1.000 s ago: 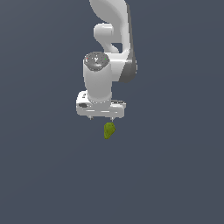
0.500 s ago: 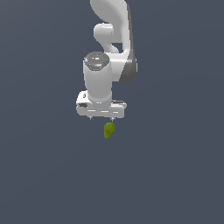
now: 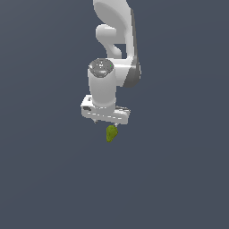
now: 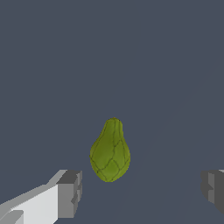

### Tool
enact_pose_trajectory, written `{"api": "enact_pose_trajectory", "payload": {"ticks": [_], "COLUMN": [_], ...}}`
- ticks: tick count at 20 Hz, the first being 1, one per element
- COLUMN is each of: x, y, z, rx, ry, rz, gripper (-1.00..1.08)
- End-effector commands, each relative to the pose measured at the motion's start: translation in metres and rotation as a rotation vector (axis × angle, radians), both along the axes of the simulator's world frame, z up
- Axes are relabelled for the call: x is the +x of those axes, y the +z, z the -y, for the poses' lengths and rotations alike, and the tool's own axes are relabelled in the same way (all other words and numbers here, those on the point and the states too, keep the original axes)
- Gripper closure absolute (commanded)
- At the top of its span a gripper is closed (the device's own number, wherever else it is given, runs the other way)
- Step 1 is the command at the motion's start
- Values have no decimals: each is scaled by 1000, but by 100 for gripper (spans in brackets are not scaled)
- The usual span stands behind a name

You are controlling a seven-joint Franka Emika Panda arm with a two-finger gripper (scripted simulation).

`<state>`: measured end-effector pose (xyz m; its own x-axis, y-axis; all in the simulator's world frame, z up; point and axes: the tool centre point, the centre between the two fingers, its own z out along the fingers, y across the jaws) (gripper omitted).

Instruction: Pick up the object and move it to a goal position.

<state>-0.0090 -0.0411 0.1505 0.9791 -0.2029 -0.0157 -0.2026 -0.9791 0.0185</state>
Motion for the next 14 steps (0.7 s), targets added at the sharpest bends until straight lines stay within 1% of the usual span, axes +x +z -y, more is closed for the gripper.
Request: {"api": "enact_pose_trajectory", "payload": {"ticks": [1,14], "x": [-1,-9], "y": [-7,-45], "z": [-3,-15], "rx": [2,9], "ry": [-54,-385], "rz": [2,17], "gripper": [-92,-92]}}
